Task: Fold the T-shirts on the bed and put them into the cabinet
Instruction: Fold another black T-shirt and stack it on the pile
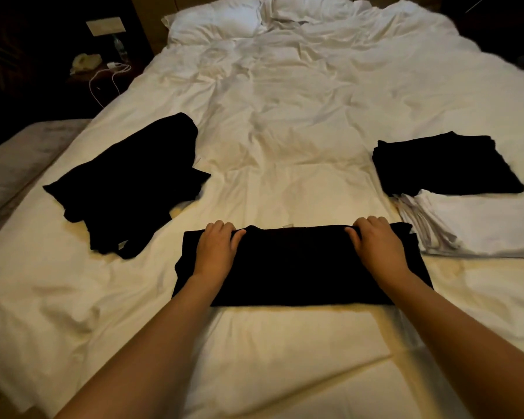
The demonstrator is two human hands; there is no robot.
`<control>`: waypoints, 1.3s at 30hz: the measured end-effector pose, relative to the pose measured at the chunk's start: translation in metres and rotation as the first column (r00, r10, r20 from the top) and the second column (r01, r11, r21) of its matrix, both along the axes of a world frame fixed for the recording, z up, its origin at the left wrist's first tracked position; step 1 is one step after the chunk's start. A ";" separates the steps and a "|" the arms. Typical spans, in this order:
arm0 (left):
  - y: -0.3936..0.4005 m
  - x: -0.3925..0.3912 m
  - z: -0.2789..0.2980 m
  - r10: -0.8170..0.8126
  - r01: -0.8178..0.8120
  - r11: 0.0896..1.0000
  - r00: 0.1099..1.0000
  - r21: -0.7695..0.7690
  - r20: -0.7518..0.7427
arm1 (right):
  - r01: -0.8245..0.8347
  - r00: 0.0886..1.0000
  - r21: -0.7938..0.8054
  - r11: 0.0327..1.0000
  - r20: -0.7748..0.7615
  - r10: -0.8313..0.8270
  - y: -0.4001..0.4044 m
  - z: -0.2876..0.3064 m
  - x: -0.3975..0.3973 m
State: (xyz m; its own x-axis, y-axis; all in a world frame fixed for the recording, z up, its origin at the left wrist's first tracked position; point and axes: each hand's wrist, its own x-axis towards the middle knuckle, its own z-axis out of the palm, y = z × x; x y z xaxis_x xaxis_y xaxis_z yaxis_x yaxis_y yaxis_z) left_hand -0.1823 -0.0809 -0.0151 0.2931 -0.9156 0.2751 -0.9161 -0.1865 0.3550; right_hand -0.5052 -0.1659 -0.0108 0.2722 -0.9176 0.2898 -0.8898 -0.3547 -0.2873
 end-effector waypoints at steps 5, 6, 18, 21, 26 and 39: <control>-0.008 0.005 -0.021 0.016 -0.015 1.000 0.998 0.015 -0.065 | 0.046 0.999 0.046 0.998 0.005 -0.046 -0.009 -0.030 0.000; -0.008 0.004 -0.022 0.018 -0.016 1.000 0.997 0.020 -0.070 | 0.047 0.999 0.047 0.998 0.001 -0.047 -0.009 -0.032 0.000; 0.010 -0.102 0.000 -0.276 0.253 0.946 0.957 0.205 0.091 | -0.240 0.970 0.121 0.963 -0.010 0.243 0.060 -0.009 0.084; 0.019 -0.082 -0.012 -0.192 0.122 0.938 0.962 0.325 0.193 | -0.178 0.963 0.220 0.959 -0.161 0.216 0.059 -0.024 0.067; 0.039 -0.033 -0.018 0.038 -0.098 0.937 0.983 0.336 0.179 | -0.045 0.964 0.193 0.980 -0.248 0.094 0.054 -0.029 0.030; 0.047 -0.031 -0.011 0.121 -0.233 0.885 0.951 0.402 0.285 | 0.027 0.995 0.062 0.998 -0.095 -0.021 0.054 -0.026 -0.025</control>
State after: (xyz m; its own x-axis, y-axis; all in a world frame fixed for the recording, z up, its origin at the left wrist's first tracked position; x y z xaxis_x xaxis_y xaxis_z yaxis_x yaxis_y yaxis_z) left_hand -0.2133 -0.0340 -0.0264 0.4366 -0.8985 -0.0454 -0.8997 -0.4358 -0.0268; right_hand -0.5298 -0.1120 -0.0370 0.2732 -0.9398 0.2052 -0.9219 -0.3168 -0.2231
